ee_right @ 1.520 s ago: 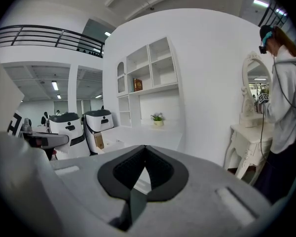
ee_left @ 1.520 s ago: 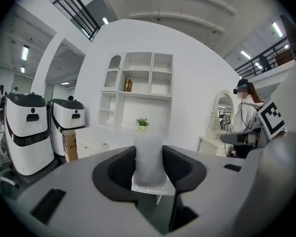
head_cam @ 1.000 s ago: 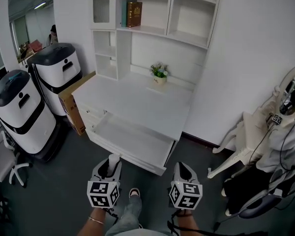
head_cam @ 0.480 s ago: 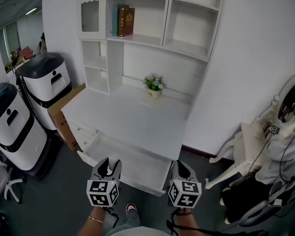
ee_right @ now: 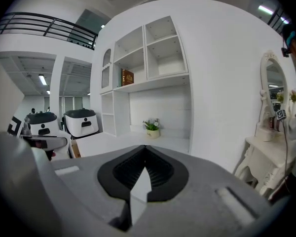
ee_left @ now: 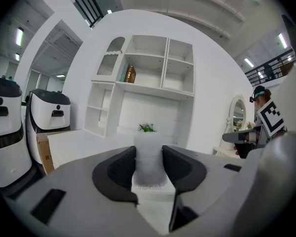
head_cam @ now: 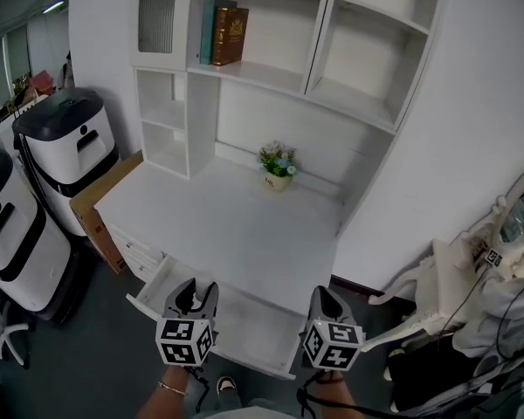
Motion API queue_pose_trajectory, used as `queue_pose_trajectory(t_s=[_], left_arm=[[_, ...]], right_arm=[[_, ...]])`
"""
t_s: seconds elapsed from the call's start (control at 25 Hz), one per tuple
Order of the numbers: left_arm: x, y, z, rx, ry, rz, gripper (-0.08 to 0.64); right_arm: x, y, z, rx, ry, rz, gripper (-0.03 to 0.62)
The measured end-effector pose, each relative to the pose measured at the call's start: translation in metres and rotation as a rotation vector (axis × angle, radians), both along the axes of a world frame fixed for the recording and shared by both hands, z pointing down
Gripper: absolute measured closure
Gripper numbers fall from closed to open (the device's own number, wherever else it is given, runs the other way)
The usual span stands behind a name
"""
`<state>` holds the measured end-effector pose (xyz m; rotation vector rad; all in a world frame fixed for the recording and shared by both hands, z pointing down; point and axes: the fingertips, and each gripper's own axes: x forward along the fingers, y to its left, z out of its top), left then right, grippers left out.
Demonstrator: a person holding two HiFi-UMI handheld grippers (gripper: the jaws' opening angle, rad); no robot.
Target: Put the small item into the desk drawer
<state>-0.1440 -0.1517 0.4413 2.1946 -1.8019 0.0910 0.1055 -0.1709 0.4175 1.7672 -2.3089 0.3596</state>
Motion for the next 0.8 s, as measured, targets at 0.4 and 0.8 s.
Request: queue_pose_trajectory(t_s=[0.4, 0.8], left_arm=[[0.009, -0.042, 0.019, -0.074, -0.027, -0.014, 0.398], [0.002, -0.047, 0.026, -0.097, -0.028, -0.042, 0.399]], right_arm=[[0.007, -0.059, 0.019, -0.058, -0.027, -0.028, 0.588], [0.002, -0.073, 0.027, -0.084, -0.028, -0.053, 0.588]])
